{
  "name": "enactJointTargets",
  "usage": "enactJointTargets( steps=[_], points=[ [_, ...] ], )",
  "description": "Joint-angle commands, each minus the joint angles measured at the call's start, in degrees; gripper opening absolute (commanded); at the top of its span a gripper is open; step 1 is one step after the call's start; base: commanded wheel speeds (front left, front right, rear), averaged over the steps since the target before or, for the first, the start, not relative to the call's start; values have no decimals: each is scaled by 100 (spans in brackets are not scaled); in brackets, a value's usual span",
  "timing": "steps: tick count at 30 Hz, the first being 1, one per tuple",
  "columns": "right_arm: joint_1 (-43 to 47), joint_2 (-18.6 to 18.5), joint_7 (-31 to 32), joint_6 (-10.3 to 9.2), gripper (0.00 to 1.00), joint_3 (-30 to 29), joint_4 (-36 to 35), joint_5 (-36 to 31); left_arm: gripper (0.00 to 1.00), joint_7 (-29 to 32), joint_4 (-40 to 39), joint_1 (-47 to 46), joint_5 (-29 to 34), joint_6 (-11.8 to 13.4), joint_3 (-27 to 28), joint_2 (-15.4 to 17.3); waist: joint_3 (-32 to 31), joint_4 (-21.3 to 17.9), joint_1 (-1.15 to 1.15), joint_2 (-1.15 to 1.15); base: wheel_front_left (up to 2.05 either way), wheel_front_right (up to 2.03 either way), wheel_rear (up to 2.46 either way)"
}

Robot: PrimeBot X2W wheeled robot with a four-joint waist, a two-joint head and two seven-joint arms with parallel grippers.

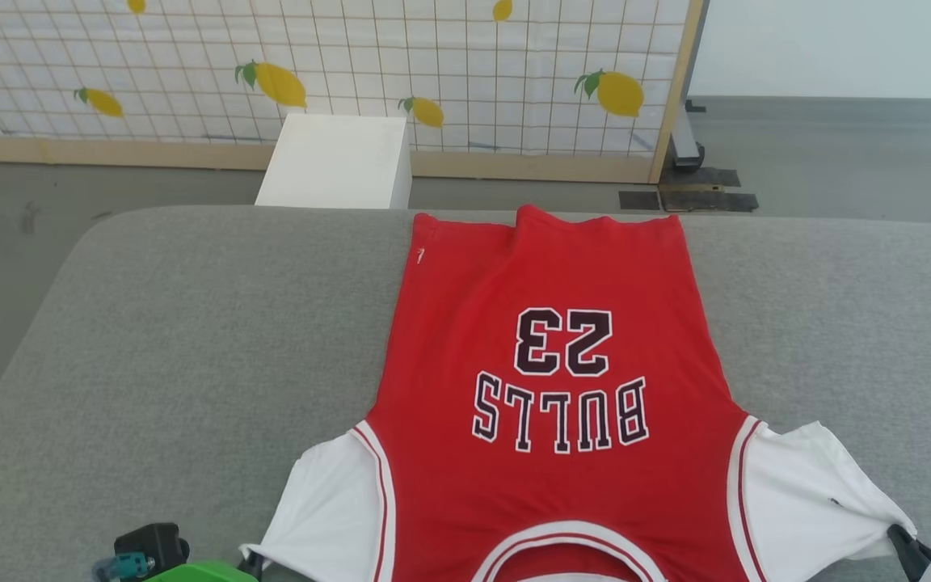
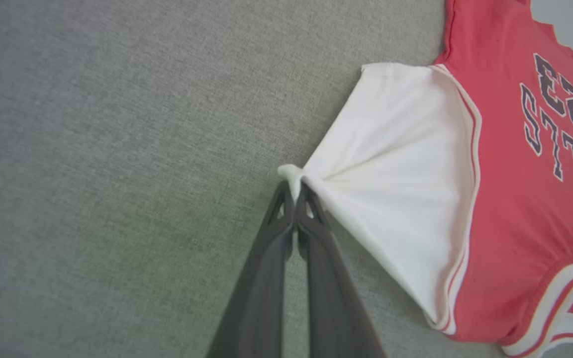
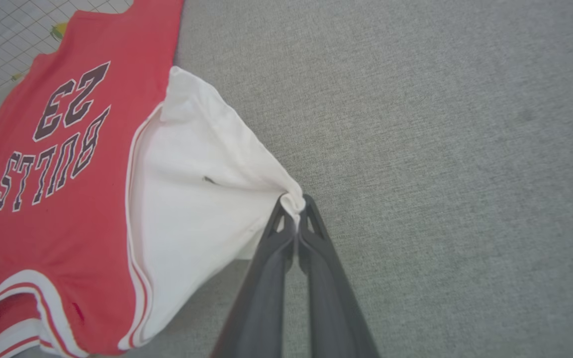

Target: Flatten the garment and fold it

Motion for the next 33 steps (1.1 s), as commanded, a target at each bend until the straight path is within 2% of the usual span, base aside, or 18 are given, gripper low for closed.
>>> enactJointTargets(
  steps=[1, 2, 4, 7, 8, 15, 16, 17, 22, 26, 29, 33],
  points=[
    [56, 38, 151, -9, 0, -28, -182, -146, 0, 44, -93, 84, 167, 93, -40, 137, -19, -42, 1, 0, 0, 0, 0],
    [31, 32, 577, -9, 0, 140, -422, -481, 0, 158, -207, 88, 461, 209, -240, 280, -9, -105, 1, 0, 0, 0, 0],
    [-55, -19, 931, -9, 0, 383, -446, -753, 0, 197, -255, 69, 614, 292, -353, 305, 9, -148, 1, 0, 0, 0, 0],
    [-236, -115, 1539, -9, 0, 816, -316, -1188, 0, 192, -277, 37, 758, 357, -457, 321, 49, -193, 1, 0, 0, 0, 0],
    [-356, -193, 1941, -9, 0, 1098, -157, -1464, 0, 188, -268, 5, 808, 359, -510, 326, 86, -204, 1, 0, 0, 0, 0],
    [-668, -374, 2735, -9, 0, 1699, 423, -1804, 0, 137, -269, -115, 883, 374, -604, 292, 128, -165, 1, 0, 0, 0, 0],
    [-684, -394, 2770, -9, 13, 1708, 447, -1782, 0, 130, -277, -121, 882, 376, -606, 289, 126, -163, 1, 0, 0, 0, 0],
    [-700, -432, 2794, -9, 100, 1710, 449, -1745, 0, 119, -290, -127, 873, 374, -606, 281, 127, -160, 1, 0, 0, 0, 0],
    [-754, -348, 2701, -9, 100, 1287, 76, -1241, 0, 97, -341, -131, 853, 387, -607, 270, 77, -197, 1, 0, 0, 0, 0],
    [-855, -165, 2539, -9, 100, 737, -622, -867, 0, 90, -443, -114, 848, 425, -601, 273, 38, -267, 1, 0, 0, 0, 0],
    [-1103, 86, 2084, -9, 100, 279, -1165, -718, 0, 68, -537, -93, 857, 453, -593, 289, 44, -315, 1, 0, 0, 0, 0],
    [-1645, 333, 1185, -9, 100, 55, -1426, -391, 0, 60, -722, -122, 900, 509, -609, 294, 206, -333, 1, 0, 0, 0, 0]
  ],
)
